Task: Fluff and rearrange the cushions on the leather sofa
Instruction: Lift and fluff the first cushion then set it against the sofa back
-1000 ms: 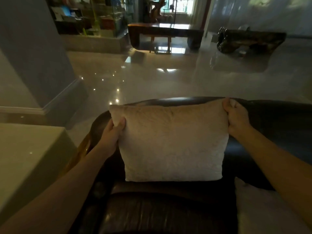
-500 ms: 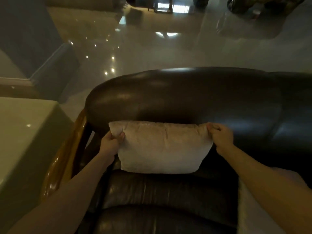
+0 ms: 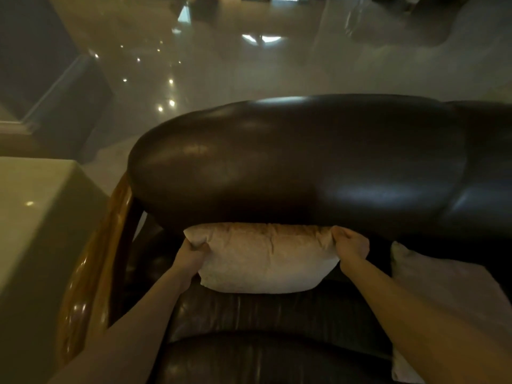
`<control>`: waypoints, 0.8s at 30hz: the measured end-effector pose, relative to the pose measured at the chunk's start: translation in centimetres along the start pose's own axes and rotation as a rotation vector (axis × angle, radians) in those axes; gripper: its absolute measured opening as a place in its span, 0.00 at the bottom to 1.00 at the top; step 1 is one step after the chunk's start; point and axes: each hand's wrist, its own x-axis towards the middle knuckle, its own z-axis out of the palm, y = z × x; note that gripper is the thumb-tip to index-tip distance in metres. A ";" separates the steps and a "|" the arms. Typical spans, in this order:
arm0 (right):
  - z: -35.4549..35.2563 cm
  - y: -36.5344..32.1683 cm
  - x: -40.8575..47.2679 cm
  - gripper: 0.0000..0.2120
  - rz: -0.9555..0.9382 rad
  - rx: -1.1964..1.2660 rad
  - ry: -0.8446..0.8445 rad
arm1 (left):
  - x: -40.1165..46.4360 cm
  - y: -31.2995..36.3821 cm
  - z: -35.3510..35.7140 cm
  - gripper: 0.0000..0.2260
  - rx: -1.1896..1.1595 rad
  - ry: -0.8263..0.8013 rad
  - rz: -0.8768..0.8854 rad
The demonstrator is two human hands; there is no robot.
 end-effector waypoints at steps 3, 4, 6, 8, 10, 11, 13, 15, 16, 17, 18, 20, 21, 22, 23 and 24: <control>-0.1 0.0 0.5 0.12 -0.023 -0.074 -0.034 | 0.7 -0.4 -0.3 0.34 0.089 0.057 -0.010; -0.2 -0.2 0.5 0.14 -0.032 -0.102 -0.048 | 0.8 -0.3 -0.4 0.35 0.128 0.089 -0.025; -0.6 -0.8 0.3 0.19 -0.032 -0.121 -0.079 | 0.6 0.2 -0.3 0.32 0.138 0.108 -0.021; -1.0 -1.3 0.3 0.22 -0.056 -0.139 -0.129 | 0.1 0.7 0.0 0.28 0.132 0.096 0.020; -1.3 -1.6 -0.1 0.18 -0.084 -0.192 -0.209 | -0.2 0.9 0.3 0.29 0.177 0.076 0.054; -1.5 -1.8 -0.3 0.16 -0.083 -0.222 -0.237 | -0.4 1.1 0.6 0.29 0.207 0.072 0.052; -1.7 -1.7 -0.8 0.17 -0.079 -0.279 -0.286 | -0.8 1.2 1.1 0.31 0.237 0.055 0.047; -1.9 -1.6 -1.5 0.20 -0.137 -0.362 -0.313 | -1.4 1.3 1.9 0.30 0.267 0.038 0.079; -2.3 -1.5 -2.2 0.21 -0.189 -0.406 -0.320 | -1.9 1.3 2.3 0.30 0.299 0.031 0.125; -2.6 -1.4 -2.8 0.22 -0.245 -0.451 -0.323 | -2.3 1.3 2.6 0.29 0.343 0.031 0.174; -3.3 -1.1 -3.5 0.22 -0.306 -0.494 -0.315 | -2.7 1.2 2.9 0.27 0.409 0.040 0.248; -4.4 -0.6 -4.6 0.22 -0.428 -0.574 -0.277 | -3.4 1.0 3.6 0.25 0.561 0.050 0.419; -5.3 -0.2 -5.2 0.22 -0.469 -0.613 -0.246 | -4.1 1.0 4.3 0.25 0.621 0.032 0.504; -6.3 0.1 -5.8 0.22 -0.502 -0.655 -0.230 | -4.8 1.1 5.2 0.25 0.664 0.018 0.568; -6.5 0.2 -6.0 0.22 -0.529 -0.702 -0.222 | -4.9 1.1 5.6 0.25 0.699 0.019 0.613; -7.8 0.4 -6.6 0.23 -0.550 -0.753 -0.196 | -5.8 1.3 6.7 0.25 0.735 0.019 0.671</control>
